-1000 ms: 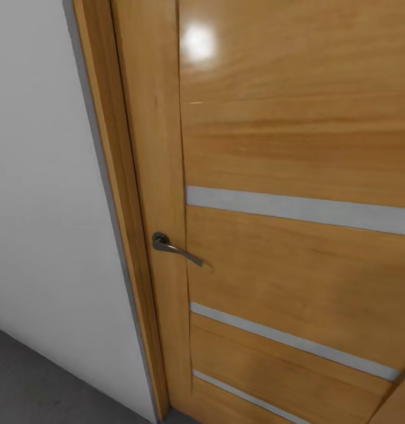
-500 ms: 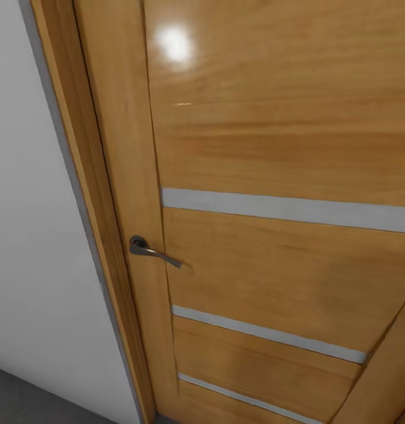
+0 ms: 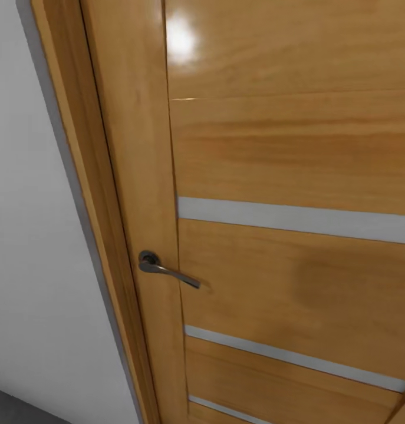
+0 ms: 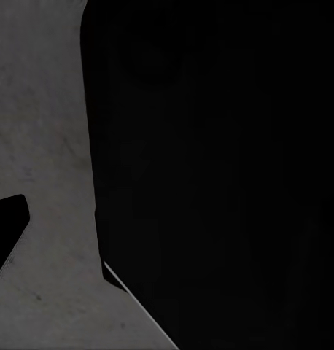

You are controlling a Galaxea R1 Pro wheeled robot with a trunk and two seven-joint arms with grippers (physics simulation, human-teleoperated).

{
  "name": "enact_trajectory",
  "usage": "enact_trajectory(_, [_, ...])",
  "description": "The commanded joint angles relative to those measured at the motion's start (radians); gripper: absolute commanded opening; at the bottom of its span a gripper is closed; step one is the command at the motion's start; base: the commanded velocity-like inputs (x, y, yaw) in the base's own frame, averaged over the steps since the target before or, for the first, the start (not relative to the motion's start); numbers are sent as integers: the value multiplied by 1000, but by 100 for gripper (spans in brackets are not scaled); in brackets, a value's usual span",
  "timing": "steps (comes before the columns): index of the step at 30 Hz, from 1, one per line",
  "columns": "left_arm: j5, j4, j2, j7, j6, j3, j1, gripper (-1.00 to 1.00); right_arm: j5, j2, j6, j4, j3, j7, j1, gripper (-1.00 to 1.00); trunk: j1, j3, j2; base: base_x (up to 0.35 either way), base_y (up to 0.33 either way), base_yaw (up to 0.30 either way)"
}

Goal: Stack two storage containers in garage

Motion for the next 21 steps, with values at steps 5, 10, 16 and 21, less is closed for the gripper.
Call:
enact_trajectory(5, [0, 0, 0, 0, 0, 0, 0, 100, 0, 0, 1, 1, 4, -1, 0, 100, 0, 3, 0, 17, 13, -186])
enact_trajectory(10, [0, 0, 0, 0, 0, 0, 0, 100, 0, -1, 0, 1, 4, -1, 0, 100, 0, 7, 0, 2, 2, -209])
enact_trajectory(16, [0, 0, 0, 3, 2, 0, 0, 100, 0, -1, 0, 1, 4, -1, 0, 100, 0, 11, 0, 0, 0, -212])
enact_trajectory(21, [0, 0, 0, 7, 2, 1, 0, 100, 0, -1, 0, 1, 4, -1, 0, 100, 0, 14, 0, 0, 0, -212])
